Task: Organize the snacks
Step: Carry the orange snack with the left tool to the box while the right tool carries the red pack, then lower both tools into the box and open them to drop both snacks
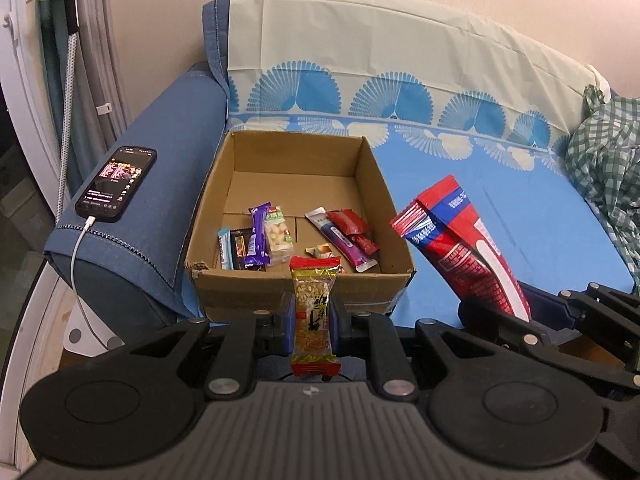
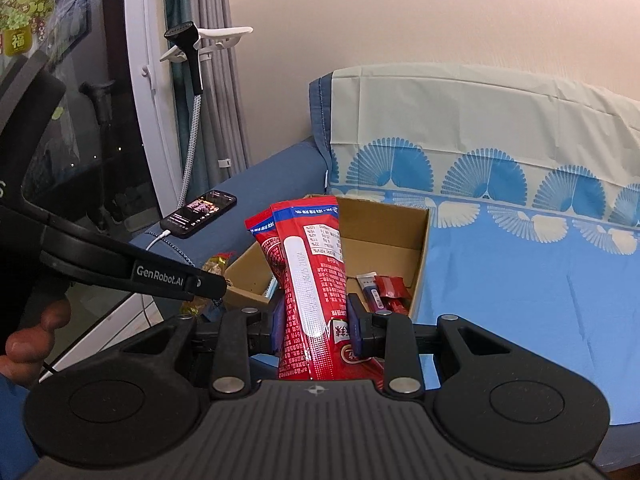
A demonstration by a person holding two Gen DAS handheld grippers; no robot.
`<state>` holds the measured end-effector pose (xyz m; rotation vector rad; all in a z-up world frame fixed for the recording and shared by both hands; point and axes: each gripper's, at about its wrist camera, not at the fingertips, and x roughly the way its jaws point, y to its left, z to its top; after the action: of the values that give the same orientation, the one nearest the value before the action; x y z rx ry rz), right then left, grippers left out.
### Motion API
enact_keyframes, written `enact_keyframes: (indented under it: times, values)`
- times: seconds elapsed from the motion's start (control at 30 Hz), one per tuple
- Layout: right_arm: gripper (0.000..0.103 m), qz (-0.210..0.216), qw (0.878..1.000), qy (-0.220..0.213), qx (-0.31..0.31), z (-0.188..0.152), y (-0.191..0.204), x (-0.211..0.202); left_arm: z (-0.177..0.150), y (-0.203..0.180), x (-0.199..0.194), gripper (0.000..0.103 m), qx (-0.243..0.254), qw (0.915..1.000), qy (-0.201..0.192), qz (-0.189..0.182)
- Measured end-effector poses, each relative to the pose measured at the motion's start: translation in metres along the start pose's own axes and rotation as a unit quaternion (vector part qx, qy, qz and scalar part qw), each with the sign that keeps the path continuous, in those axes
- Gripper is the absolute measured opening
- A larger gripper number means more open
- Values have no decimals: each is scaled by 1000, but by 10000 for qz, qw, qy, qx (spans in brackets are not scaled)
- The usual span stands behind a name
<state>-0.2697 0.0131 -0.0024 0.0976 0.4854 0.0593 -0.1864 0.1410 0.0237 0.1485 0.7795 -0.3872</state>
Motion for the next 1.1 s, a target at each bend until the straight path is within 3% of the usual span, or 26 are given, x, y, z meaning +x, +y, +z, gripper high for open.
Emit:
enact_keyframes:
  times: [0.33, 0.5, 0.77, 1.1]
  values:
    - [32, 44, 10000, 71, -21, 6, -7, 10, 11, 8, -3, 18, -188, 9996, -149, 123]
    - [32, 92, 9998, -157, 124, 1, -11, 3, 14, 6, 0, 18, -89, 9997, -11, 245]
    - [32, 27, 9994, 8, 342, 1, -25, 11, 15, 0, 12, 18, -57, 9998, 130, 158]
    - [32, -57, 9986, 316, 422, 13, -31, 46, 38, 22, 45, 18, -255, 9990, 268, 246]
